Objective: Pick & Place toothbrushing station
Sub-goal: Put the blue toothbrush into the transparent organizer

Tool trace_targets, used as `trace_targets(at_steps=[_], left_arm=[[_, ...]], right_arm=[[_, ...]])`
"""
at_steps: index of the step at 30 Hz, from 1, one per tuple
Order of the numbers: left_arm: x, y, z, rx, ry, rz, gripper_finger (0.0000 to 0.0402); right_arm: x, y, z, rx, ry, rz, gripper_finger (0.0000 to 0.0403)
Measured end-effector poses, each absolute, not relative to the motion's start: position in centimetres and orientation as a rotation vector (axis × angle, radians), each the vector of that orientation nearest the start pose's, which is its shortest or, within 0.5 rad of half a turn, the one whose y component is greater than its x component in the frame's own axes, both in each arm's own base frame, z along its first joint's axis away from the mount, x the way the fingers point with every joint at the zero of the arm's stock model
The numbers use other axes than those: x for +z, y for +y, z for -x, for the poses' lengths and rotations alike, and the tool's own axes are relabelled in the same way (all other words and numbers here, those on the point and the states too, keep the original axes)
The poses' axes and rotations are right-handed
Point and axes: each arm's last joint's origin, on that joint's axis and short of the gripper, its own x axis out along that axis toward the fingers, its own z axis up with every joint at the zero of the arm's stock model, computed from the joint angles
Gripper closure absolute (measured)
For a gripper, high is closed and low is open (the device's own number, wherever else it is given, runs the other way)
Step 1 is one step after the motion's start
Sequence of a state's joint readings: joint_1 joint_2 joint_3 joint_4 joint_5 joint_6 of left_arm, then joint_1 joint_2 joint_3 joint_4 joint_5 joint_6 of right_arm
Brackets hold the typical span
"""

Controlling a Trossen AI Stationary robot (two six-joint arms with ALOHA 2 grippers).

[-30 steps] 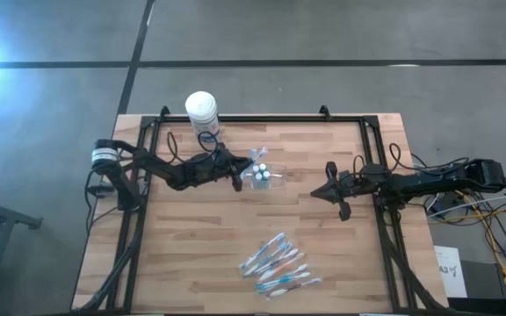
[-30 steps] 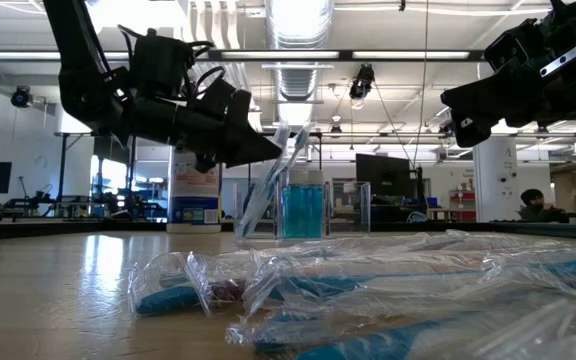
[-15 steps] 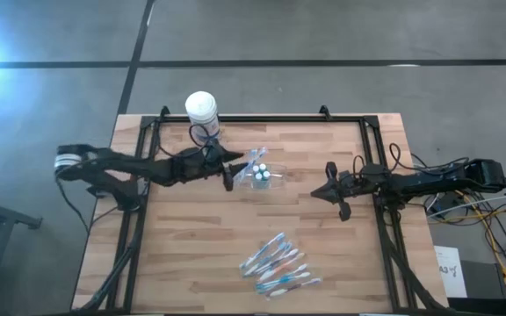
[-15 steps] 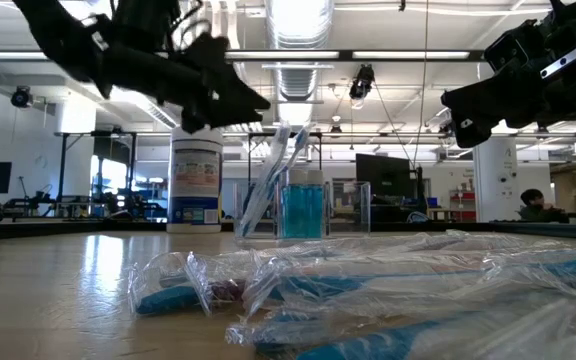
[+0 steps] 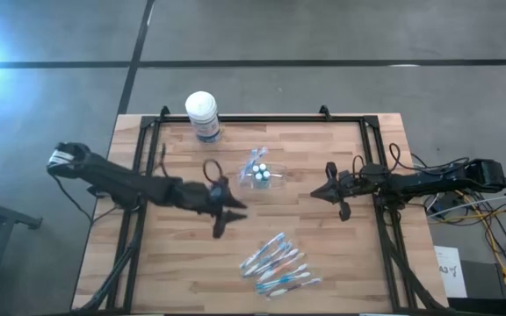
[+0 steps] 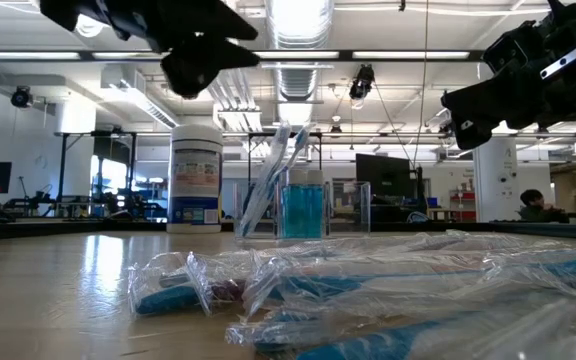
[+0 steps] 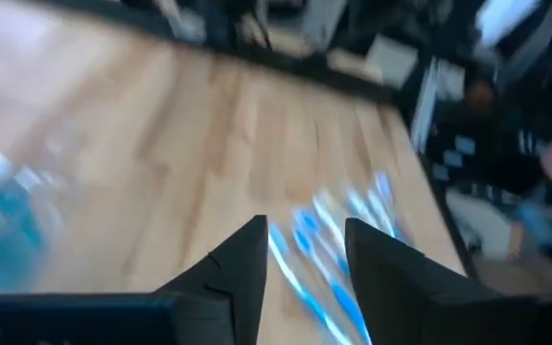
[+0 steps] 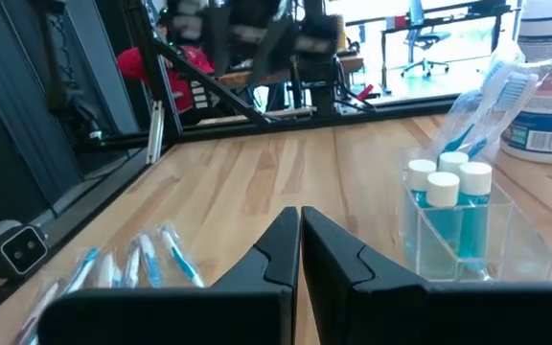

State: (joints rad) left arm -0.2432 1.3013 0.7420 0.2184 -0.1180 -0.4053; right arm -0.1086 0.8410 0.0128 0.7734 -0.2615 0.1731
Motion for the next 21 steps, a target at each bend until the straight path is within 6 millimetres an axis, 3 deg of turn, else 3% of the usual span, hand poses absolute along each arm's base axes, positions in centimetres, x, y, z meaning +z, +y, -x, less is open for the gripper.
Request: trace_targets(at_steps=[7,15,21], left_arm=[[22.7,-9.8,-30.5,0.009,0.571,0.274,0.025],[20.3,-11.1,-35.4,0.179,0.926,0.278,0.0204],[19.5,-12.5,-39.2,0.162,1.052,0.218,0.0182]], right_arm=[[15.5,-0.9,-14.9,0.147,0.071,-0.187,0.039],[15.4,-0.9,-14.9,0.145,0.075,-0.18,0.039],[15.4,-0.9,-14.9,0.145,0.081,-0.179,0.039]])
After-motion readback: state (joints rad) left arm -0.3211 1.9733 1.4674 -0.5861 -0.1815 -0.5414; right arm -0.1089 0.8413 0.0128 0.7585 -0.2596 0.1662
